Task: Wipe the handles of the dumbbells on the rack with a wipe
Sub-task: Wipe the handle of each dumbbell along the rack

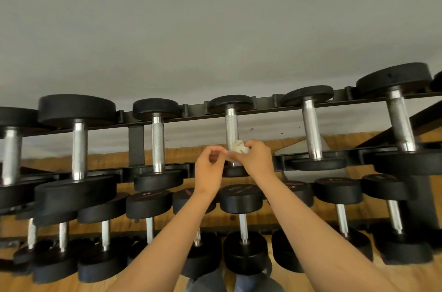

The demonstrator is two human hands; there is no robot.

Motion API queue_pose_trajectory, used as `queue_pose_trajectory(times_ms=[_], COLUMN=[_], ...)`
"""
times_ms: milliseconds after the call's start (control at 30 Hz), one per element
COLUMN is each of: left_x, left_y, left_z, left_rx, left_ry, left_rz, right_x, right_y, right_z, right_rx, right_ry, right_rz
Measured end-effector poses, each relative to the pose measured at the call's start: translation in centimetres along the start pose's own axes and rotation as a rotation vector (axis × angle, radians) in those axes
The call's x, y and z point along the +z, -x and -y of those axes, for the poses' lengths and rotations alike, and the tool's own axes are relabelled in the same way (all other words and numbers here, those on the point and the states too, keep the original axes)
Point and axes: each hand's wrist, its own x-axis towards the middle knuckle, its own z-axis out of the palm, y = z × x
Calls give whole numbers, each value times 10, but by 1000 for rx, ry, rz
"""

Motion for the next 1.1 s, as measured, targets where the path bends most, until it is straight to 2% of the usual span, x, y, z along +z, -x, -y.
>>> queue_pose_trajectory(times_ms=[233, 467, 567, 733, 900, 967, 1100], left_x=[-4, -11, -13, -15, -22, -27, -39], left_y=[-3, -5, -8, -19, -26, -24, -21], left_z=[-13, -7, -8, -4, -6, -6, -2], left_rx=[130, 66, 58, 32, -12, 4, 14], left_ry=[-96, 18, 76, -3, -38, -42, -62], left_rz=[105, 205, 219, 163, 43, 12, 32], right_x=[1, 8, 12, 15, 28, 38, 43], right_y=[7, 21, 29, 34, 32, 30, 28], right_z=[6, -1, 1, 0, 5, 3, -5], right_rx=[-52, -140, -160, -164, -107, -113, -126], right_ry=[-130, -80, -145, -250, -251, -159, -117], right_rz=[-118, -163, -137, -115, -306, -373, -488])
